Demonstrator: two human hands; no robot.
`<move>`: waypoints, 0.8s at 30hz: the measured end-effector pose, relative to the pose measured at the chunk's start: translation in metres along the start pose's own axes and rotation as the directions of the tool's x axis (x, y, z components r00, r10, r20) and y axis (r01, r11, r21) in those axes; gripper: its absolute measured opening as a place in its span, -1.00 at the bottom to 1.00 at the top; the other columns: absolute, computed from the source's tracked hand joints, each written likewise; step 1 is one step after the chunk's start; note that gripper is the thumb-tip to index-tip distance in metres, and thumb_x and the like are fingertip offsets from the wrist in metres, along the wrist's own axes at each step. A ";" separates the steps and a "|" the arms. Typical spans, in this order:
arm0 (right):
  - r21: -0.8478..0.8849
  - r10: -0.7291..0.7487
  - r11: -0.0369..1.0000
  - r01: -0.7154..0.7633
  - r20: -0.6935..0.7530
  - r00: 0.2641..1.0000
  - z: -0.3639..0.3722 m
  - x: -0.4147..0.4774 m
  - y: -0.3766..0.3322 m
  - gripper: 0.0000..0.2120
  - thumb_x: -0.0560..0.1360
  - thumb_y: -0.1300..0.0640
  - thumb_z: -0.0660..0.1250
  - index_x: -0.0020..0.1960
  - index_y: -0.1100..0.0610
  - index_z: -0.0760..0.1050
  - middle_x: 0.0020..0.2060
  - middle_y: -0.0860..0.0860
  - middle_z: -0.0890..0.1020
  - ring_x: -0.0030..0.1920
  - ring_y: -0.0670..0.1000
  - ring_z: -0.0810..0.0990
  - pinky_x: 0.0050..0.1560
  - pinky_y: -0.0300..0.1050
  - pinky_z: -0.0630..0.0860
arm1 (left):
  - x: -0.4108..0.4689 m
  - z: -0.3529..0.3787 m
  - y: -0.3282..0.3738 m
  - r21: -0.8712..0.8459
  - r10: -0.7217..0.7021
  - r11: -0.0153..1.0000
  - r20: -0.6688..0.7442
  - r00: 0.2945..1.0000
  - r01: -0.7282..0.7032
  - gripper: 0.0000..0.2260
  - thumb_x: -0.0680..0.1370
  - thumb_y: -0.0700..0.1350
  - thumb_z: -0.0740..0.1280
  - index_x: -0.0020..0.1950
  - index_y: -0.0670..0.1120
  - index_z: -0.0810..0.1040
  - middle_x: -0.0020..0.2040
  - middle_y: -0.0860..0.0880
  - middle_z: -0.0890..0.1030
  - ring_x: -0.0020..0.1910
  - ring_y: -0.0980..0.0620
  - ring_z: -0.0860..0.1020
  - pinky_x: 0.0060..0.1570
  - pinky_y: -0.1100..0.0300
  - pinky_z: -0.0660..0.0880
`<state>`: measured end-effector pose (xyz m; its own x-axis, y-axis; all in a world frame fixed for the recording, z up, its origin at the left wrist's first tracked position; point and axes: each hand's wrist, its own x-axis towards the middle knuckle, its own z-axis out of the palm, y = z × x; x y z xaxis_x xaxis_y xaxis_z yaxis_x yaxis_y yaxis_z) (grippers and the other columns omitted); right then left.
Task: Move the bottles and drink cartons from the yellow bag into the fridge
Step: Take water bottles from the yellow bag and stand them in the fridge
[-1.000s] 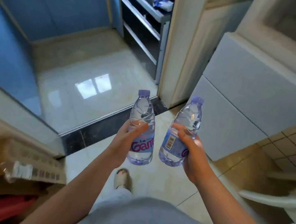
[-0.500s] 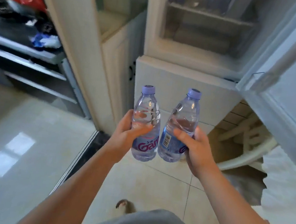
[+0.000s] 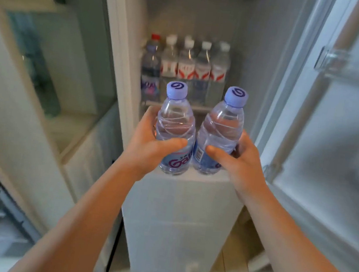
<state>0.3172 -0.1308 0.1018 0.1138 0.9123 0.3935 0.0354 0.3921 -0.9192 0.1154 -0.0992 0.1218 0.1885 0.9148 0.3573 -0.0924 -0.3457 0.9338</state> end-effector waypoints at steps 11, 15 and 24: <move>0.127 -0.459 0.882 0.454 0.006 0.889 -0.010 0.207 -0.087 -0.51 0.32 0.28 0.50 0.22 0.11 0.50 0.03 -0.05 0.70 0.09 -0.01 0.67 0.05 -0.16 0.55 | 0.194 0.022 0.102 0.084 0.445 0.893 -0.036 0.895 -0.441 -0.51 0.26 -0.37 0.38 0.18 -0.22 0.42 -0.09 -0.03 0.64 -0.08 0.03 0.65 -0.03 0.14 0.59; 0.153 -0.570 0.812 0.563 0.006 0.822 -0.016 0.263 -0.121 -0.51 0.33 0.28 0.49 0.23 0.10 0.49 0.03 -0.09 0.70 0.09 -0.05 0.67 0.04 -0.23 0.55 | 0.246 0.029 0.134 0.106 0.562 0.824 -0.028 0.826 -0.557 -0.53 0.27 -0.39 0.38 0.15 -0.19 0.43 -0.13 0.04 0.66 -0.10 0.03 0.65 -0.04 0.09 0.60; 0.148 -0.703 0.701 0.698 -0.021 0.711 -0.015 0.352 -0.168 -0.45 0.39 0.35 0.50 0.33 0.24 0.44 0.12 0.07 0.65 0.11 -0.01 0.65 0.02 -0.22 0.56 | 0.330 0.020 0.187 0.222 0.707 0.683 0.036 0.706 -0.696 -0.42 0.28 -0.35 0.49 0.28 -0.23 0.42 0.06 -0.14 0.62 0.01 0.00 0.64 0.03 0.04 0.62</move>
<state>0.3665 0.1220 0.3948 0.0766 0.3704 0.9257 -0.0431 0.9288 -0.3680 0.1796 0.1337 0.4142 0.1030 0.3939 0.9134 0.0231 -0.9189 0.3937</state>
